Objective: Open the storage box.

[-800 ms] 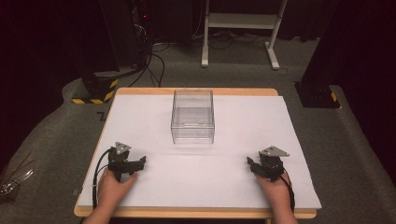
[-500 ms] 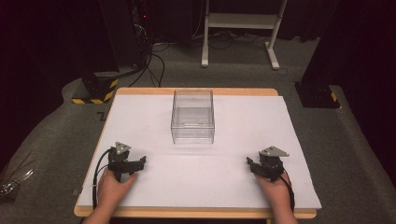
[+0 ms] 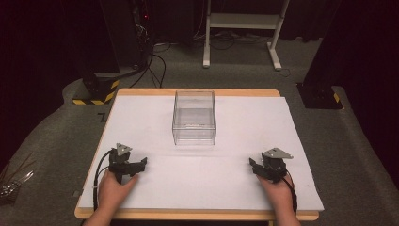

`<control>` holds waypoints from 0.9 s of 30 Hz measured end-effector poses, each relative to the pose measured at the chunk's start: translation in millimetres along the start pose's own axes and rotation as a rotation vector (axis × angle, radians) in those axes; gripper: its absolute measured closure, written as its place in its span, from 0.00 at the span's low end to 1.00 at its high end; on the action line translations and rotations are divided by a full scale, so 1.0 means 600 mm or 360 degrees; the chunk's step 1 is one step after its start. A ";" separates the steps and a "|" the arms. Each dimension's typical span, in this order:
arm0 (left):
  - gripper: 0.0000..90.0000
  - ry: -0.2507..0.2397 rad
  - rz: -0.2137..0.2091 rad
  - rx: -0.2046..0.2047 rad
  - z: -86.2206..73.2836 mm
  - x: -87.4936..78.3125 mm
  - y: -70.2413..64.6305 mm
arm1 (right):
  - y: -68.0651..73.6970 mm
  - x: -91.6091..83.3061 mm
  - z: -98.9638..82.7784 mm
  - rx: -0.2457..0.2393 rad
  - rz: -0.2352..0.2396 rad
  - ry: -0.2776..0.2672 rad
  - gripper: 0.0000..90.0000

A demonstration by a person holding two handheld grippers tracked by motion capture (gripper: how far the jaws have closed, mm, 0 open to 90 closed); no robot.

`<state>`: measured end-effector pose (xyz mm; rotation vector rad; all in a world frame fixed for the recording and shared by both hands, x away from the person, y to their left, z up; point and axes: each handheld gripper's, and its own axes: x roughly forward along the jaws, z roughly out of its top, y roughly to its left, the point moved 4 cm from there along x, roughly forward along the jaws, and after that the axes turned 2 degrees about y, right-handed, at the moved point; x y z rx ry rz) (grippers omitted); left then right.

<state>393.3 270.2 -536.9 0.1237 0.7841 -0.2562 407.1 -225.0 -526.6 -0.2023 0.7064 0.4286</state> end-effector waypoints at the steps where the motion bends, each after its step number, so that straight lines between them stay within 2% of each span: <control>1: 0.12 0.0001 0.0000 0.0001 0.000 0.000 0.000 | 0.000 -0.002 0.000 0.0009 -0.0001 -0.0010 0.45; 6: 0.12 0.0002 -0.0001 0.0000 0.000 0.000 0.000 | -0.001 -0.005 0.000 0.0015 0.0004 -0.0040 0.42; 14: 0.12 0.0003 -0.0002 -0.0002 0.000 0.000 0.000 | 0.002 -0.014 0.003 -0.0015 0.0011 -0.0078 0.37; 17: 0.12 0.0003 -0.0002 -0.0001 0.000 0.000 0.000 | 0.009 -0.019 0.006 -0.0032 0.0016 -0.0096 0.32; 19: 0.12 0.0003 -0.0002 -0.0003 0.000 0.000 0.000 | 0.014 -0.021 0.008 -0.0016 0.0042 -0.0111 0.30; 22: 0.12 0.0002 -0.0002 -0.0001 0.000 0.000 0.000 | 0.019 -0.023 0.011 -0.0004 0.0051 -0.0112 0.29; 27: 0.12 0.0003 -0.0002 -0.0002 0.000 0.000 0.000 | 0.035 -0.024 0.016 -0.0033 0.0078 -0.0120 0.28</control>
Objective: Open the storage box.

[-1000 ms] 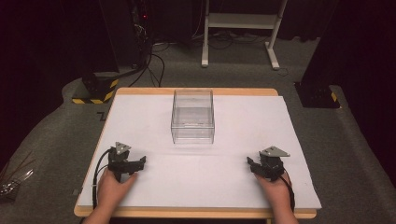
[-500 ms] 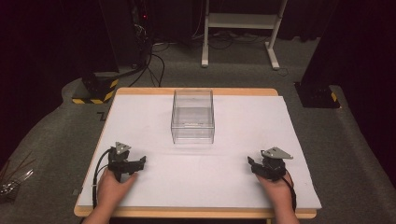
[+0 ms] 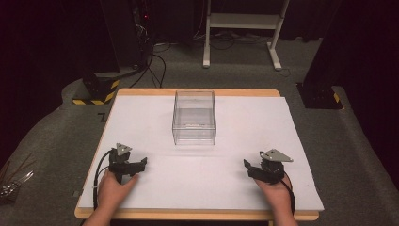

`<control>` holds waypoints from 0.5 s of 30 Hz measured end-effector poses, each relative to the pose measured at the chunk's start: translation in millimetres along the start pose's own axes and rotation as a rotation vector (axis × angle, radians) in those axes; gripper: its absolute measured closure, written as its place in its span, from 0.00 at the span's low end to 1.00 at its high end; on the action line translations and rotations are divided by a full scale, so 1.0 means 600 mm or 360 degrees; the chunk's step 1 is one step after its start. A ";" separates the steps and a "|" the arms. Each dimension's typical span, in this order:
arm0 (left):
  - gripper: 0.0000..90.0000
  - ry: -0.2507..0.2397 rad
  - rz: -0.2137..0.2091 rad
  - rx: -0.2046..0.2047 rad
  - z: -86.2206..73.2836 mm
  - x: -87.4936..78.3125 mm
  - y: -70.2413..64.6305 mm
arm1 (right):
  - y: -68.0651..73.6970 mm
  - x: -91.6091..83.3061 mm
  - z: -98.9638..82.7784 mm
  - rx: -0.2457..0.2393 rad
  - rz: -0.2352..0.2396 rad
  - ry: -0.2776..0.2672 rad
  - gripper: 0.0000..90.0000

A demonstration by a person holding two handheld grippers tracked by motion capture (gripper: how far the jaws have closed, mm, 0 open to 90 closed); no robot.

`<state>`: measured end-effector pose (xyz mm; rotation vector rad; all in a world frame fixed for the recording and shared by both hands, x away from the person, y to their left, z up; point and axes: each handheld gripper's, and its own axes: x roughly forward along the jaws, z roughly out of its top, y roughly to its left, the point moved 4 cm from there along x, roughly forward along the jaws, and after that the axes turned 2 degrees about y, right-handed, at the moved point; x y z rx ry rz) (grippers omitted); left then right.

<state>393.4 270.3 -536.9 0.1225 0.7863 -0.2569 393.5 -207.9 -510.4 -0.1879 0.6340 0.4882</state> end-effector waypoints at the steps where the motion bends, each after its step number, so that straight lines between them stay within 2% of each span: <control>1: 0.12 0.0000 0.0000 0.0000 0.000 0.000 0.000 | 0.003 0.000 0.001 -0.0009 0.0005 -0.0007 0.28; 15: 0.12 0.0000 0.0000 -0.0002 0.000 0.000 0.000 | 0.036 0.006 0.008 -0.0069 0.0059 -0.0018 0.28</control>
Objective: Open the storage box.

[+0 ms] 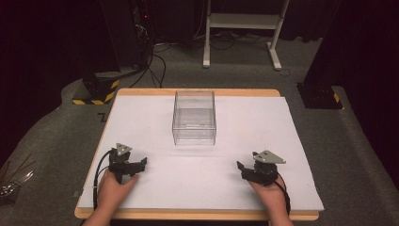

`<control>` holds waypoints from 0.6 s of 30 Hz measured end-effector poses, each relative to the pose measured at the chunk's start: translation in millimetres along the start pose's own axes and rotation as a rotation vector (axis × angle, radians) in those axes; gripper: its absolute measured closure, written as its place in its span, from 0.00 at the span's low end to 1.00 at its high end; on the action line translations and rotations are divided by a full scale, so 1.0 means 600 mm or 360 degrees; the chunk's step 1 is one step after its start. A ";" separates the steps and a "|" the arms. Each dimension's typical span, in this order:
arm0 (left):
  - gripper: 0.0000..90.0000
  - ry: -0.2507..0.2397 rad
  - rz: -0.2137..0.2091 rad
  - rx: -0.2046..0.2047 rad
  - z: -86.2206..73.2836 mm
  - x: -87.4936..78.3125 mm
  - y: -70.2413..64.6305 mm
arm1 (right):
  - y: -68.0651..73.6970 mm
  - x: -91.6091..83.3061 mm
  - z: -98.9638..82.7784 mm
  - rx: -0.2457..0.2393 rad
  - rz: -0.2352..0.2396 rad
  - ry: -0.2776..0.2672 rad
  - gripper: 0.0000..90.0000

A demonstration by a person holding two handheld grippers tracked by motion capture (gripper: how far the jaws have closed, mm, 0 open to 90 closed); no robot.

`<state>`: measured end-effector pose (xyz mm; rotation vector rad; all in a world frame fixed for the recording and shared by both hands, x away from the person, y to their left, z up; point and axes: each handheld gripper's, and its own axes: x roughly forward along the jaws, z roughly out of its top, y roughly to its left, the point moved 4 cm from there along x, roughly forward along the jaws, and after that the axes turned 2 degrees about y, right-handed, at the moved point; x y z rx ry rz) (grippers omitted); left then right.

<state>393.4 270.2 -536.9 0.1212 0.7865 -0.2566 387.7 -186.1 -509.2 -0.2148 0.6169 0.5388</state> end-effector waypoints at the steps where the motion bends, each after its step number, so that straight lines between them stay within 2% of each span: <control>1: 0.12 -0.0001 0.0002 0.0001 0.000 0.000 0.000 | 0.006 0.002 0.001 -0.0005 0.0019 0.0002 0.28; 4: 0.12 -0.0001 0.0000 0.0001 0.000 0.000 0.000 | 0.012 0.003 0.002 -0.0008 0.0033 -0.0005 0.27; 11: 0.12 -0.0001 0.0001 -0.0001 0.000 0.000 0.000 | 0.036 0.007 0.010 -0.0068 0.0083 -0.0028 0.27; 18: 0.12 -0.0001 0.0001 -0.0001 0.000 0.000 0.000 | 0.054 0.009 0.017 -0.0065 0.0121 -0.0048 0.25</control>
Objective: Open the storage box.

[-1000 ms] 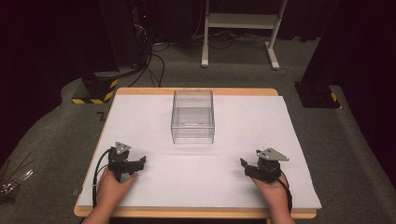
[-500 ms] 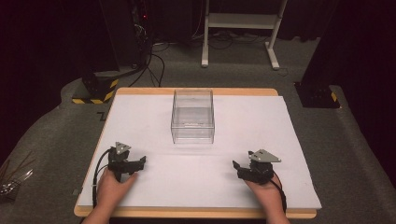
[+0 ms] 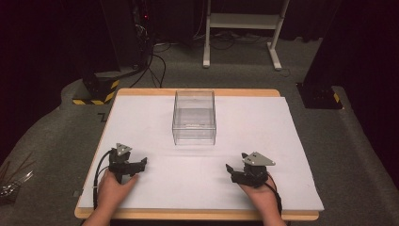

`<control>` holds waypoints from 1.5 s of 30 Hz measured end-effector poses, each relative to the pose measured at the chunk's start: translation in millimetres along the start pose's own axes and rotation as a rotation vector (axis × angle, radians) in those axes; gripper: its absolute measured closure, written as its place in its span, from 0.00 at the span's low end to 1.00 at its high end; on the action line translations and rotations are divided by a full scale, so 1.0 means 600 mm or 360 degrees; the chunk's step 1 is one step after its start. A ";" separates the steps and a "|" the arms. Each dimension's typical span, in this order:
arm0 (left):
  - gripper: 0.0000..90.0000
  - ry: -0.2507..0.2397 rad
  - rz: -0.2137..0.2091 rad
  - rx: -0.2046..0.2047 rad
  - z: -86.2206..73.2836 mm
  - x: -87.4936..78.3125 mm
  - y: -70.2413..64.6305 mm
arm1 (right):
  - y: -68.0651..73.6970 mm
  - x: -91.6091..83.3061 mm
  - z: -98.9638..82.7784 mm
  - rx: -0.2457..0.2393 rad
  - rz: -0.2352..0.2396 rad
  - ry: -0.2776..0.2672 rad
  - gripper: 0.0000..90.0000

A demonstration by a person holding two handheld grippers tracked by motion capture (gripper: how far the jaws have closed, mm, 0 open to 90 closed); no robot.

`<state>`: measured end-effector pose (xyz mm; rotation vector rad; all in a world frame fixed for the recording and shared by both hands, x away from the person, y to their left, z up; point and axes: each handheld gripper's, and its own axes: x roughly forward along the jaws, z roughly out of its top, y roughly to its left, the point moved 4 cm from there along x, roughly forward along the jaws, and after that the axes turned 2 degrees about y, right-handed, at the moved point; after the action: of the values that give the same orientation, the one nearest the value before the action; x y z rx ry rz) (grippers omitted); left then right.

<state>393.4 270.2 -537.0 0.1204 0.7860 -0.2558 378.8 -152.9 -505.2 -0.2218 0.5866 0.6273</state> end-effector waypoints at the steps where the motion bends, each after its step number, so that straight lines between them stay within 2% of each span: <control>1: 0.12 0.0000 0.0000 0.0000 0.000 0.000 0.000 | 0.002 0.001 0.001 -0.0002 0.0007 0.0002 0.24; 7: 0.12 0.0000 0.0001 0.0002 0.000 0.000 0.000 | 0.013 0.008 0.006 -0.0007 0.0041 0.0008 0.20; 15: 0.12 0.0001 0.0000 0.0004 0.000 0.000 0.000 | 0.017 0.017 0.015 0.0008 0.0050 0.0018 0.20; 19: 0.12 0.0001 -0.0001 0.0001 0.000 0.000 0.000 | 0.020 0.020 0.021 -0.0016 0.0056 0.0025 0.22; 26: 0.12 0.0001 -0.0001 0.0001 0.000 0.000 0.000 | 0.029 0.032 0.038 -0.0003 0.0076 0.0017 0.25; 33: 0.12 0.0001 0.0000 0.0003 0.000 0.000 0.000 | 0.046 0.048 0.062 -0.0005 0.0113 -0.0020 0.31; 45: 0.12 0.0000 0.0001 0.0001 0.000 0.000 0.000 | 0.066 0.069 0.101 0.0007 0.0128 -0.0068 0.39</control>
<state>393.5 270.2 -537.0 0.1212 0.7856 -0.2555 409.2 -79.1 -480.5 -0.1808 0.5580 0.7066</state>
